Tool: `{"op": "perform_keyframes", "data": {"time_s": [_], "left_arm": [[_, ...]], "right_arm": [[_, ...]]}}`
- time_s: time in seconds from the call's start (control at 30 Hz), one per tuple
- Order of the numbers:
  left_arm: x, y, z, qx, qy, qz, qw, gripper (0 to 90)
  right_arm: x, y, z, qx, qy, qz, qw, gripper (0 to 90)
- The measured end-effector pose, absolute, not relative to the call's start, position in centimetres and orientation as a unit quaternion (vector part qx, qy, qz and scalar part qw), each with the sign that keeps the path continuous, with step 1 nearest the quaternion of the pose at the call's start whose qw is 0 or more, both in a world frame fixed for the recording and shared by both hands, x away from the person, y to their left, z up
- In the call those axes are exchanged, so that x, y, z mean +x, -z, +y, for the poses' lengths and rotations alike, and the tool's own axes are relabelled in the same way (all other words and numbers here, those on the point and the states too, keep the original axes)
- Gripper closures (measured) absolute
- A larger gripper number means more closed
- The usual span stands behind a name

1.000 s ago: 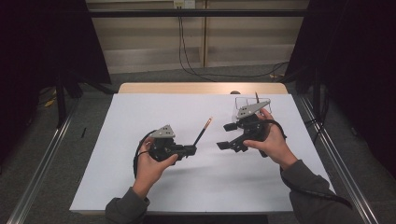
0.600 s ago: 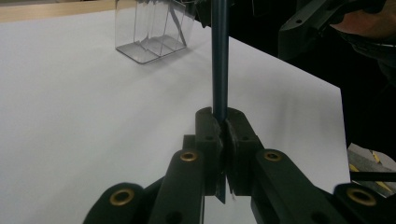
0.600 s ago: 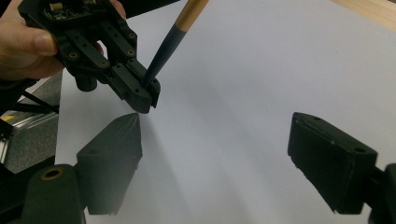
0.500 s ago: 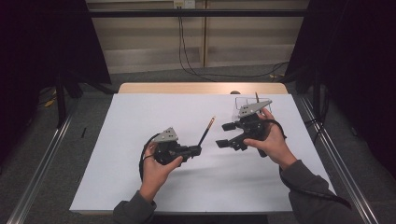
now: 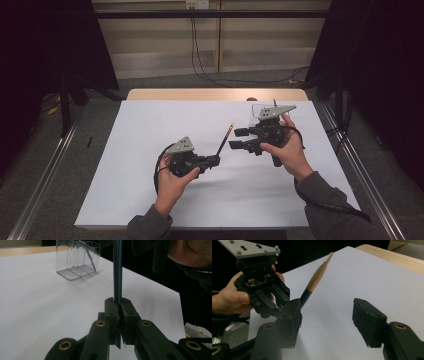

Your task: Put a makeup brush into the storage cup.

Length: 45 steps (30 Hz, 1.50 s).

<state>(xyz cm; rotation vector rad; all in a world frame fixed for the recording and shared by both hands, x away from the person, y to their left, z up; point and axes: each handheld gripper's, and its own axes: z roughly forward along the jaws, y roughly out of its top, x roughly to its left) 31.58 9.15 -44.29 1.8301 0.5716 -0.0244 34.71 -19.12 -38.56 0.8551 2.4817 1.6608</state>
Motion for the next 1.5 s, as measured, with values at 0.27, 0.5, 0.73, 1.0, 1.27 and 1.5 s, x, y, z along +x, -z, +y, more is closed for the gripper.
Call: {"op": "perform_keyframes", "data": {"time_s": [0.27, 0.5, 0.73, 1.0, 1.27, 1.5], "left_arm": [[31.6, 44.3, 9.0, 0.78, 0.013, 0.246, 0.575, 85.3], [31.6, 44.4, 8.6, 0.782, 0.015, 0.244, 0.574, 85.3], [31.5, 44.7, 8.2, 0.786, 0.018, 0.244, 0.568, 85.3], [31.4, 44.6, 7.6, 0.792, 0.023, 0.242, 0.56, 85.2], [31.5, 44.6, 7.0, 0.79, 0.032, 0.245, 0.562, 85.1], [31.7, 44.6, 6.3, 0.791, 0.038, 0.246, 0.559, 84.8]], "right_arm": [[34.5, 38.0, -18.7, 0.278, -0.544, 0.792, 0.013, 54.8], [34.5, 37.9, -18.3, 0.285, -0.54, 0.792, 0.009, 66.4], [34.5, 37.8, -18.0, 0.286, -0.538, 0.793, -0.007, 73.5], [34.5, 37.5, -17.7, 0.287, -0.55, 0.784, -0.02, 79.7], [34.5, 37.5, -17.6, 0.291, -0.56, 0.775, -0.035, 82.8], [34.5, 37.6, -17.4, 0.29, -0.566, 0.771, -0.036, 84.5]]}}
